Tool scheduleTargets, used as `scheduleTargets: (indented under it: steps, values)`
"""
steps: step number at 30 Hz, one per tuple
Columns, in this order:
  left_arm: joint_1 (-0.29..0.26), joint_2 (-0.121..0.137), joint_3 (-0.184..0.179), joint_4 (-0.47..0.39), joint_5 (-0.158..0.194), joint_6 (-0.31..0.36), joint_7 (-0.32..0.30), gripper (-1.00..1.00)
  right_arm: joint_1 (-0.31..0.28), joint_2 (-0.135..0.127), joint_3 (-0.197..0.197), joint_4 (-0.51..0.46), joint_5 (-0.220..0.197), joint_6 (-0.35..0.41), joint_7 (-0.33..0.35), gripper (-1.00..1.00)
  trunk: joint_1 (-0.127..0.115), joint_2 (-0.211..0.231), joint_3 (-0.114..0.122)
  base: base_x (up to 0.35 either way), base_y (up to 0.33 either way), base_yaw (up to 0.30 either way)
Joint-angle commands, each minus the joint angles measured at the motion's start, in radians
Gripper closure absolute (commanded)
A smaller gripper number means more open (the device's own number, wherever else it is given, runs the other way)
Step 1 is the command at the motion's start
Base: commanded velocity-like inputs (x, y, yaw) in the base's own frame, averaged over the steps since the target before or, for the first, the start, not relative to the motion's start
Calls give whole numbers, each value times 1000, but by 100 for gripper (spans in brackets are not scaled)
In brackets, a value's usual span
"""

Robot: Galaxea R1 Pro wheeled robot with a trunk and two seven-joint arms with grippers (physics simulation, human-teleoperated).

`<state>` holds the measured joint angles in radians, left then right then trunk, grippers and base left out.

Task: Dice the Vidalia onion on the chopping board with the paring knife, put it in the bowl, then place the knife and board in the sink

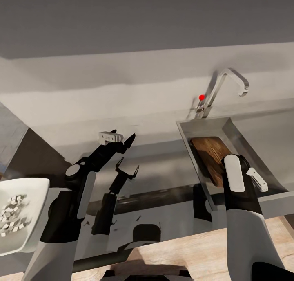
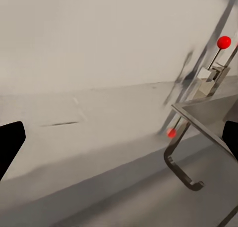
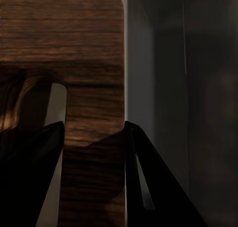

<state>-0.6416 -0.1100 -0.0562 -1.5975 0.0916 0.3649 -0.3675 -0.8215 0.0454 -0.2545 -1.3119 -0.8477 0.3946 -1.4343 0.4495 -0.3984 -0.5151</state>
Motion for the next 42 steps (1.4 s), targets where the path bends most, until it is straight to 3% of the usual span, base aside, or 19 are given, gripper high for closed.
scheduleTargets:
  steps: [1, 42]
  values:
    - [-1, 0, 1, -1, 10, 9, -1, -100, -1, 1, -2, -1, -4, 10, -5, 100, 1, -2, -1, 0, 0, 0]
    - [-1, 0, 1, -1, 10, 9, -2, -100, -1, 1, -2, -1, -4, 10, -3, 100, 1, -2, -18, 0, 0, 0]
